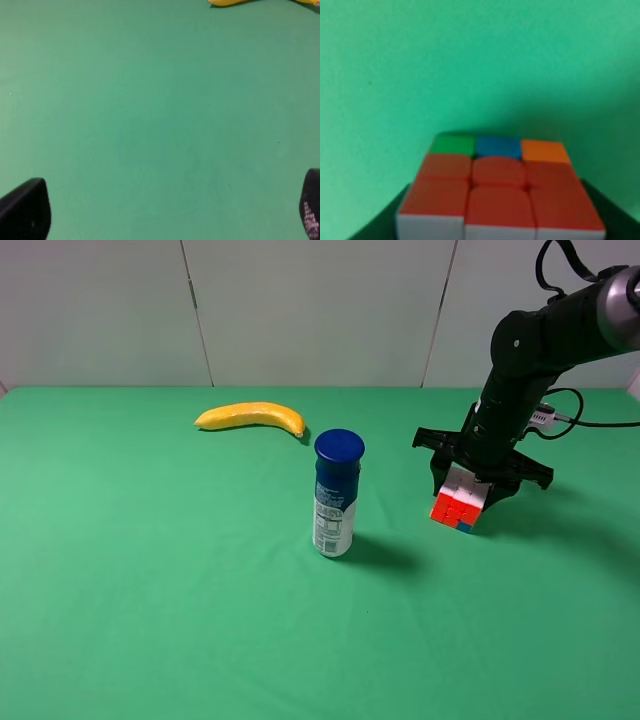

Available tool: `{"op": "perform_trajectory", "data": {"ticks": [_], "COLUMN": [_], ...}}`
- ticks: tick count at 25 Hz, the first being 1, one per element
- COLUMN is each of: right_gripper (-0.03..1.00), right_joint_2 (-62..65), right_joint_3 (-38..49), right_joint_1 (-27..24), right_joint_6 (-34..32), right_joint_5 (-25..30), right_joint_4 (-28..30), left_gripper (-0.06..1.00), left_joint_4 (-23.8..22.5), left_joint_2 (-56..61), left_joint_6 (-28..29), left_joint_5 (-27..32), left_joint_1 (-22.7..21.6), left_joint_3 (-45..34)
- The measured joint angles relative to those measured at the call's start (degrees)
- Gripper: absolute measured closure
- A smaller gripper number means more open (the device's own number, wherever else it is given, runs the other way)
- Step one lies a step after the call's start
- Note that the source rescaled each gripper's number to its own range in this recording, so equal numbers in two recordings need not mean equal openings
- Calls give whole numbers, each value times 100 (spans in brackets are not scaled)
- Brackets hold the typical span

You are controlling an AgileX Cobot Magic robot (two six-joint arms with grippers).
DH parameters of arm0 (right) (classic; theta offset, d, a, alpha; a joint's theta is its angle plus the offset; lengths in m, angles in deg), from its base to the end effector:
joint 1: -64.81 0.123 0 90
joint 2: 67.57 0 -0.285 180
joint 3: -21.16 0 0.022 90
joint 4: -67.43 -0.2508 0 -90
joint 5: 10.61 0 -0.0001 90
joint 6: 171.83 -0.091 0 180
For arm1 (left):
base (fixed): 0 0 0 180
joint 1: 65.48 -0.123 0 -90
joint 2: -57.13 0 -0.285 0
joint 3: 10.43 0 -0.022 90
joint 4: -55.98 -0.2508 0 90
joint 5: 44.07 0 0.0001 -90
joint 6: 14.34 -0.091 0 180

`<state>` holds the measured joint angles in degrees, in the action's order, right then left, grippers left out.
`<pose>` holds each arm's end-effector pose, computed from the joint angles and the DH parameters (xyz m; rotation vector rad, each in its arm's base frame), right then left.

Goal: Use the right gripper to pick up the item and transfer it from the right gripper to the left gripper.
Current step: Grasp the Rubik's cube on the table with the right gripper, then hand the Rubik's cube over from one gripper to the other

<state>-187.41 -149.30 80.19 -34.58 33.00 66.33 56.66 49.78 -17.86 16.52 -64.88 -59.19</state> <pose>0.3474 0.0968 0.1378 0.7384 2.9485 0.1092 -0.0055 -0.0009 0.2766 0.0738 2.0355 0.0178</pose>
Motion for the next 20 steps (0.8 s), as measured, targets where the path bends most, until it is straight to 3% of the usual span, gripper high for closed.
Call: {"op": "perform_trajectory", "data": {"ticks": [7, 11, 20], "right_gripper": [91, 91, 91], "right_joint_2": [0, 37, 243], "right_joint_3": [-6, -98, -987], "right_joint_1": [0, 0, 0], "right_joint_6": [-167, -72, 1317], "right_joint_5": [54, 376, 1568], "right_joint_4": [0, 0, 0], "left_gripper": [-6, -6, -6], "left_joint_4": [0, 0, 0], "left_joint_2": [0, 0, 0], "left_joint_6": [0, 0, 0], "left_joint_5": [0, 0, 0], "left_joint_1": [0, 0, 0], "left_joint_3": [0, 0, 0]}}
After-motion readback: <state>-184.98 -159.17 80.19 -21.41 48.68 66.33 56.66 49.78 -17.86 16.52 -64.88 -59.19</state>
